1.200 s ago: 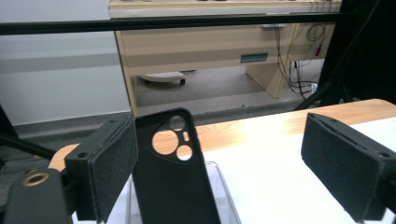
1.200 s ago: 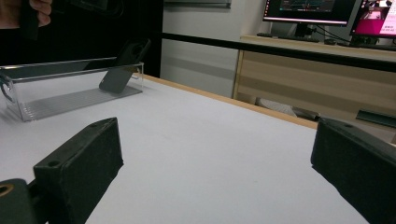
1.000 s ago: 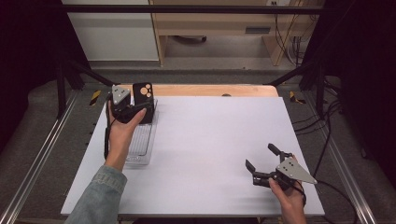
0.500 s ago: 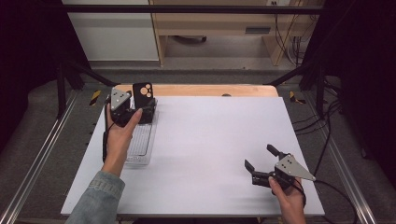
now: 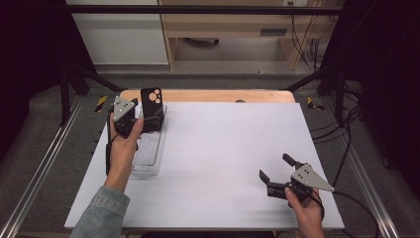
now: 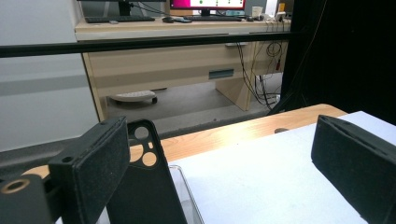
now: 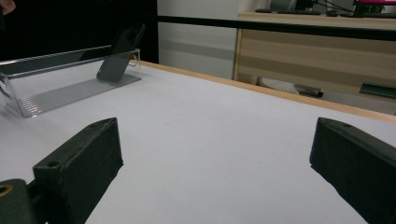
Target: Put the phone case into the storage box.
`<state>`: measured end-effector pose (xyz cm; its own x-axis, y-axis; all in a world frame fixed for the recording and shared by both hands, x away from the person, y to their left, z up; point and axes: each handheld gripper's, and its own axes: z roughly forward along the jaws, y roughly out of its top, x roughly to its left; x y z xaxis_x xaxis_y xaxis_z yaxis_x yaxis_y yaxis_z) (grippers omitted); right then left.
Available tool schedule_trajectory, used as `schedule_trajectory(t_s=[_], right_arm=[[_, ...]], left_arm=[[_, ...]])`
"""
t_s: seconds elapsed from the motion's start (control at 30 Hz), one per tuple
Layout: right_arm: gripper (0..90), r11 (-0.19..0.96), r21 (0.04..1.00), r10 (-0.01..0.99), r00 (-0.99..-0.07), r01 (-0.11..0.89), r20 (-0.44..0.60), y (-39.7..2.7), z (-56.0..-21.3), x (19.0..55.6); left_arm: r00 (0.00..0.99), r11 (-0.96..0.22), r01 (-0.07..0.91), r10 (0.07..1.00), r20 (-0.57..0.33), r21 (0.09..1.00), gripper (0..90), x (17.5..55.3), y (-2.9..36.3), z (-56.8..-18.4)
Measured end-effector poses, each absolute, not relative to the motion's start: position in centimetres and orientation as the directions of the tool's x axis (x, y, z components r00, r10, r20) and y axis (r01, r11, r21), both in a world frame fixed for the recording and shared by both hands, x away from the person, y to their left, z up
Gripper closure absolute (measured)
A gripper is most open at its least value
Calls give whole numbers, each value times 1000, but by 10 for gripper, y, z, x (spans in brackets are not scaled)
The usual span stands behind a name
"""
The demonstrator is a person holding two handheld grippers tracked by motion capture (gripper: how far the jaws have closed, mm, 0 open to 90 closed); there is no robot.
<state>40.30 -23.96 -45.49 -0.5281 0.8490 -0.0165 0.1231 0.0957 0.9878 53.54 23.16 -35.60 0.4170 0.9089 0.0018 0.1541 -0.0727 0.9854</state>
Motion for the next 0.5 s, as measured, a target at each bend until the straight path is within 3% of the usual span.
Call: schedule_trajectory(t_s=[0.5], right_arm=[[30,115,984,850,-526,135,-27,-242,-454,402]], left_arm=[[465,-65,130,885,-3,989,12,518,238,-349]])
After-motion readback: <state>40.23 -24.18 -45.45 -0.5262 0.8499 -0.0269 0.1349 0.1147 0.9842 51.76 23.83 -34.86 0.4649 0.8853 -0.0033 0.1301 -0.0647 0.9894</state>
